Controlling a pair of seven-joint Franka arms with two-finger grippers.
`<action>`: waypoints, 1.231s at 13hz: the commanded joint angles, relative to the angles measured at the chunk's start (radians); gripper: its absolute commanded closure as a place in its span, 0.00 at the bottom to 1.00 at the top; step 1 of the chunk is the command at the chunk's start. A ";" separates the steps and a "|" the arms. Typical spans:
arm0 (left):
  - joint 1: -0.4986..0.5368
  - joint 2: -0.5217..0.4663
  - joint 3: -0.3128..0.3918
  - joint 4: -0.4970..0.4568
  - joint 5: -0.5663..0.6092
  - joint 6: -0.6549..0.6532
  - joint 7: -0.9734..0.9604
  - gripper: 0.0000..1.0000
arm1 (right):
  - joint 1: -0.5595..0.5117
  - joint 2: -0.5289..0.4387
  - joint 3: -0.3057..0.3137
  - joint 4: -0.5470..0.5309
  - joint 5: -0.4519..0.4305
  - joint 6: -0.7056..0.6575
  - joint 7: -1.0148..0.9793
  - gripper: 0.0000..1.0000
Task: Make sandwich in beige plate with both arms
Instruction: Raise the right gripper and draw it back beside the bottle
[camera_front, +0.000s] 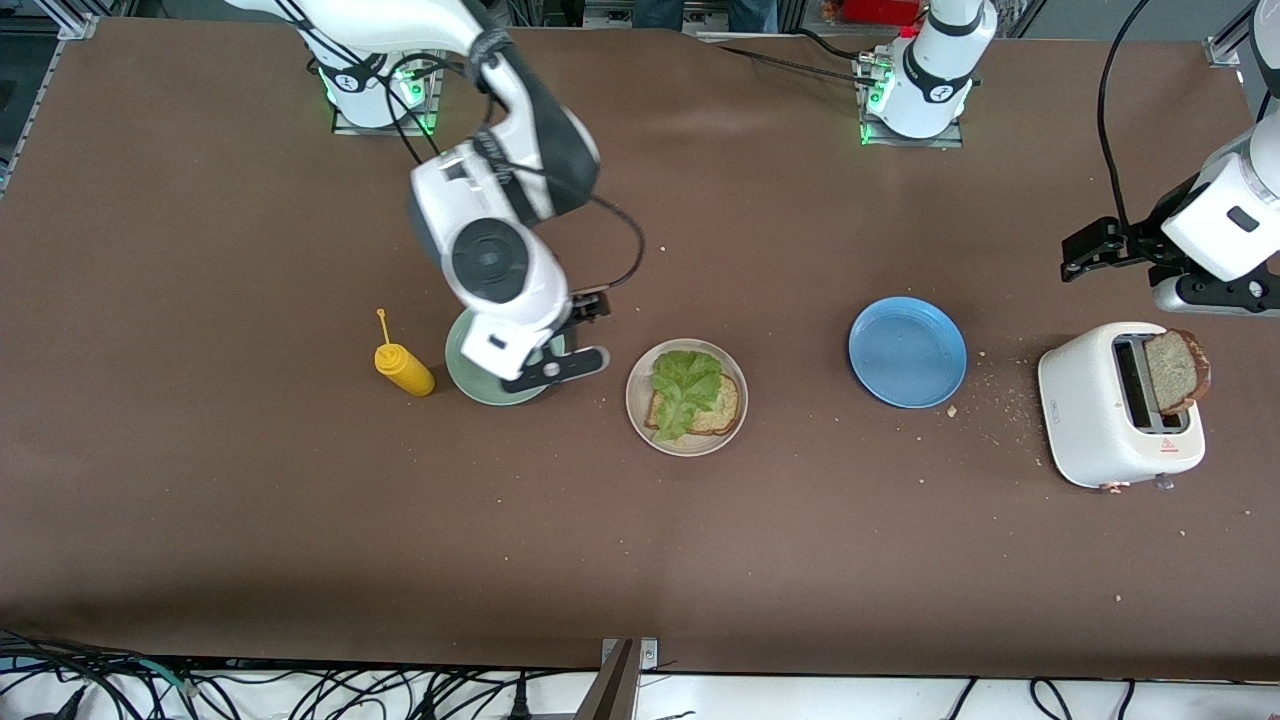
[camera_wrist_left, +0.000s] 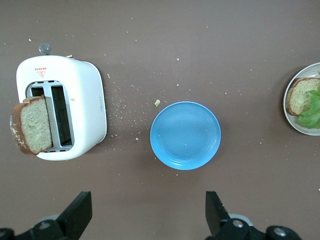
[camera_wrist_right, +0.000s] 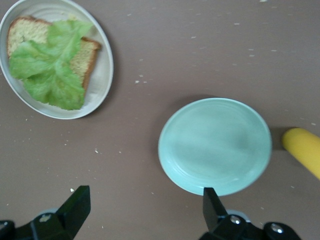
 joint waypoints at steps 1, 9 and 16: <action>0.007 -0.001 -0.002 0.000 -0.023 0.007 0.009 0.00 | -0.106 -0.132 0.016 -0.132 0.033 -0.020 -0.089 0.00; 0.013 -0.001 -0.002 0.000 -0.023 0.007 0.009 0.00 | -0.379 -0.402 0.118 -0.404 -0.100 -0.017 -0.151 0.00; 0.013 -0.001 -0.002 0.000 -0.023 0.007 0.009 0.00 | -0.503 -0.508 0.214 -0.412 -0.326 -0.083 -0.146 0.00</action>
